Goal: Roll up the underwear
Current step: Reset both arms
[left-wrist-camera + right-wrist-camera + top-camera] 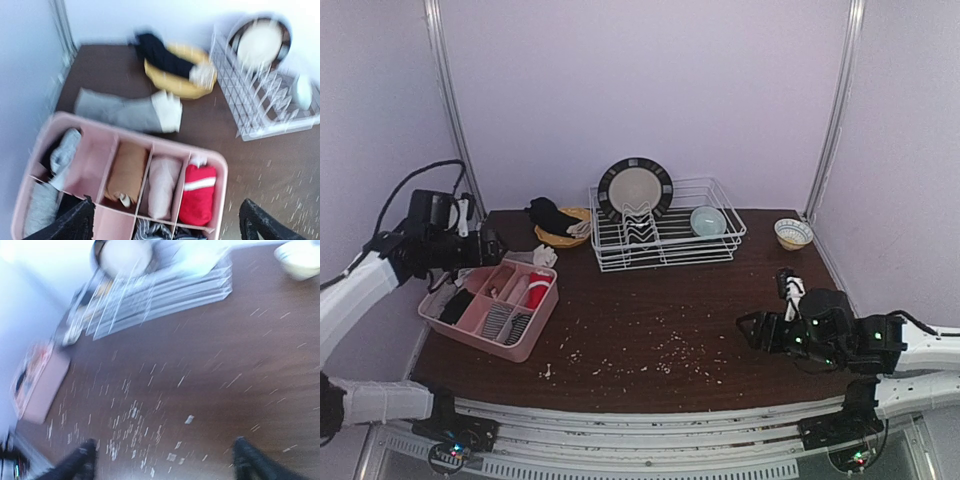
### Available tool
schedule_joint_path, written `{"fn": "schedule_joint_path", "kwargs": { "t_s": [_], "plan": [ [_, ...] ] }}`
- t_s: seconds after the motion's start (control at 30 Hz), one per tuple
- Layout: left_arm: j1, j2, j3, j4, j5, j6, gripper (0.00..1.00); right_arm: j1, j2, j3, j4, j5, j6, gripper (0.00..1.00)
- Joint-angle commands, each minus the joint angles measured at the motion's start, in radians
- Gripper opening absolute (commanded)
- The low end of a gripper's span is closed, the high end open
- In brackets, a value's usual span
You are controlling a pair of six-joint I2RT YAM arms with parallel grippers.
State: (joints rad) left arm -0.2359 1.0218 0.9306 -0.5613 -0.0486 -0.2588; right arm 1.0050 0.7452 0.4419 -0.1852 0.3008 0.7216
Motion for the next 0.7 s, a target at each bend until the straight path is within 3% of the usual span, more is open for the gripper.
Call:
{"fn": "schedule_joint_path", "kwargs": {
  "t_s": [0.0,0.1,0.2,0.27,0.3,0.37,0.47,0.53,0.67],
  "plan": [
    [-0.006,-0.185,-0.213,0.354,-0.151,-0.054,0.98,-0.005,-0.079,0.083,-0.141,0.626,0.172,1.0],
    [-0.006,-0.211,-0.317,0.46,-0.192,-0.016,0.98,-0.005,-0.104,0.039,0.161,0.791,-0.135,1.0],
    [-0.006,-0.133,-0.288,0.364,-0.293,0.054,0.98,-0.023,-0.043,-0.012,0.532,0.907,-0.583,1.0],
    [-0.006,-0.104,-0.343,0.435,-0.349,0.099,0.98,-0.072,0.003,-0.064,0.741,0.891,-0.782,1.0],
    [-0.006,-0.098,-0.388,0.514,-0.348,0.146,0.98,-0.105,0.011,-0.083,0.769,0.814,-0.864,1.0],
    [-0.004,-0.079,-0.451,0.648,-0.353,0.169,0.98,-0.197,0.006,-0.098,0.685,0.694,-0.842,1.0],
    [0.011,-0.014,-0.474,0.739,-0.356,0.174,0.98,-0.321,-0.016,-0.159,0.658,0.646,-0.697,1.0],
    [0.014,0.012,-0.499,0.845,-0.338,0.207,0.98,-0.393,0.005,-0.189,0.626,0.548,-0.715,1.0],
    [0.026,0.094,-0.616,1.122,-0.276,0.271,0.98,-0.549,0.107,-0.266,0.748,0.388,-0.722,1.0]
  ]
}}
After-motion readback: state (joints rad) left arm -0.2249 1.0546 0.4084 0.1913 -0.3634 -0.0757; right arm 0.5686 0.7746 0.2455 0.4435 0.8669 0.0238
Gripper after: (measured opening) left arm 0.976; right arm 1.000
